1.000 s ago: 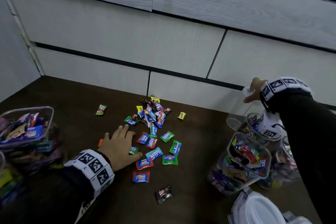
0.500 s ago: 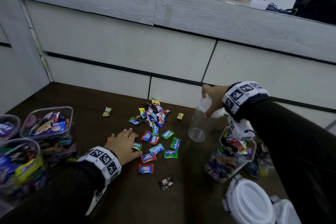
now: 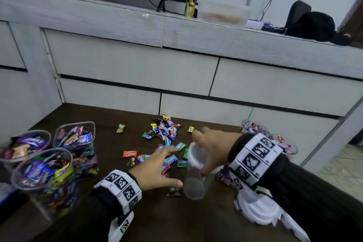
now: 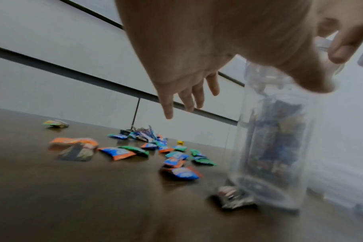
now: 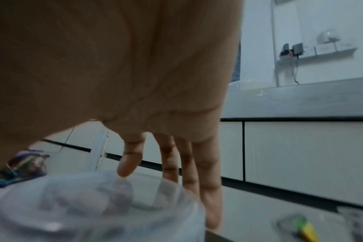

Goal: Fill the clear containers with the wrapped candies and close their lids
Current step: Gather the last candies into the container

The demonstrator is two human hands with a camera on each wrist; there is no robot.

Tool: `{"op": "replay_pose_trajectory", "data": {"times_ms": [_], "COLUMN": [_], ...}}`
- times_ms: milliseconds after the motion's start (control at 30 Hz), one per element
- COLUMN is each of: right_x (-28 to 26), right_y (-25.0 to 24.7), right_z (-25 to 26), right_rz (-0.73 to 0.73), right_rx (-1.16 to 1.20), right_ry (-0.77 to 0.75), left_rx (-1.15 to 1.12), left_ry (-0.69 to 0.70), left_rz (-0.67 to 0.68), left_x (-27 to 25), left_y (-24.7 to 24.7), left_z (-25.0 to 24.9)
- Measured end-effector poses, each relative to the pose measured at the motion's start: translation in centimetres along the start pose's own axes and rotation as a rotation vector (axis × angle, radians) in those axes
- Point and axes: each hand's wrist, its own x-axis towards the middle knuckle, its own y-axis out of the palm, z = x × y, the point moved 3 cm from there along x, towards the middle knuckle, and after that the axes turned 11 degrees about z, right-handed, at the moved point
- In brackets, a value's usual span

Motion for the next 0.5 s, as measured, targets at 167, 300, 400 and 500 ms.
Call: {"op": "replay_pose_trajectory", "data": {"times_ms": [167,300,400,500], "right_x": [-0.6,-0.6,0.0,0.8], "right_y": [2.0,3.2,4.3,4.5], "right_z": [1.5,2.2,3.5,3.9], "right_rz": [-0.146,-0.317,-0.438,-0.433], "right_rx": [0.219,0.384,0.500,0.620], "right_ry": [-0.186,-0.232,-0.217,-0.208], "left_rx": [-0.218,-0.397,-0.511,-0.563], "left_ry": [0.158,0.245,0.310,0.300], "left_rz": [0.004,-0.032,-0.035,-0.036], "left_x": [-0.3,-0.8,-1.2,-1.4], "left_y": [1.0,1.3,1.2,1.0], "left_z": [-2.1,-1.8,-1.6,-1.2]}}
